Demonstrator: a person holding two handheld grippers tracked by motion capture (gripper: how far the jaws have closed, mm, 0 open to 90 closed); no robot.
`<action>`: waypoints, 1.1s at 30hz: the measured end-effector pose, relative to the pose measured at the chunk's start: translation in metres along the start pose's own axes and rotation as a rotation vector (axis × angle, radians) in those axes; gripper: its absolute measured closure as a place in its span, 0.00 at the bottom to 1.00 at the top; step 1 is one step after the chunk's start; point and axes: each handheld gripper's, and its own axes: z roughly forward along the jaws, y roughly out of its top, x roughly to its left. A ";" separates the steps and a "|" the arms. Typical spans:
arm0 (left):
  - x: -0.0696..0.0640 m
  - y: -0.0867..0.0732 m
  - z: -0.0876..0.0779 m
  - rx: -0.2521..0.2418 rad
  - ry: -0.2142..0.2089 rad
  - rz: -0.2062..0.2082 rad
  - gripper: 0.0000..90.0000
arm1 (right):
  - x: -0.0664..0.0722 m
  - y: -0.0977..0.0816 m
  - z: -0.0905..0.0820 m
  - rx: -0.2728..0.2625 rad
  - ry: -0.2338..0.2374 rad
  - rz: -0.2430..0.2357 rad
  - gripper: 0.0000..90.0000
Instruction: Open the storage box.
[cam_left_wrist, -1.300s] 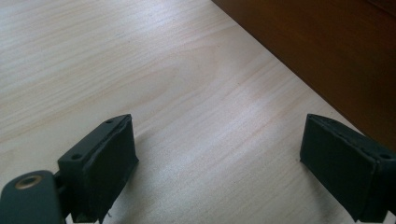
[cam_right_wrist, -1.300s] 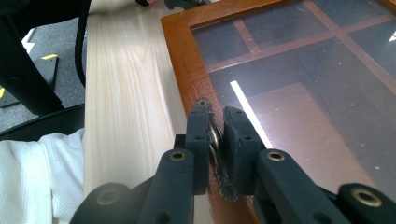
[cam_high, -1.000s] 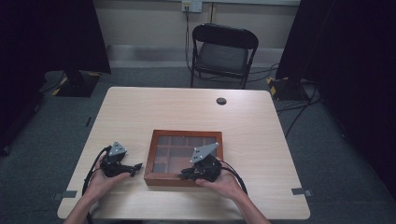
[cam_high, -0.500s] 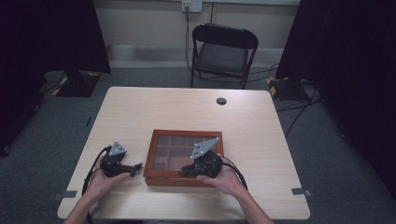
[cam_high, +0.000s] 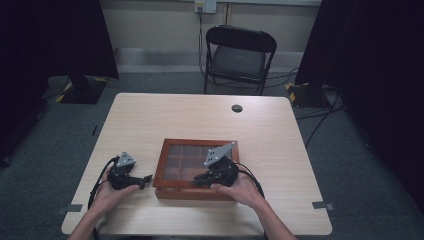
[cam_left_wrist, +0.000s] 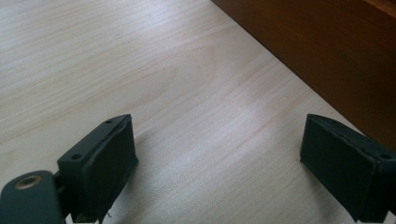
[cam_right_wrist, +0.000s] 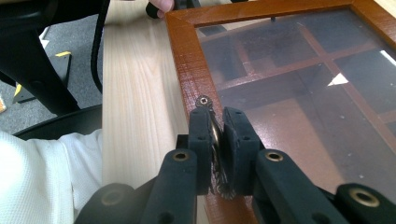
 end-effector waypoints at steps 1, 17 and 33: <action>0.000 0.000 0.000 0.000 0.000 0.000 0.11 | -0.001 0.001 -0.001 -0.005 0.006 -0.003 0.91; 0.000 0.000 0.000 0.000 0.000 -0.001 0.11 | -0.004 0.013 -0.013 -0.017 0.000 -0.008 0.91; 0.000 0.000 0.000 0.000 -0.001 0.000 0.11 | -0.008 0.024 -0.020 -0.013 0.011 -0.011 0.91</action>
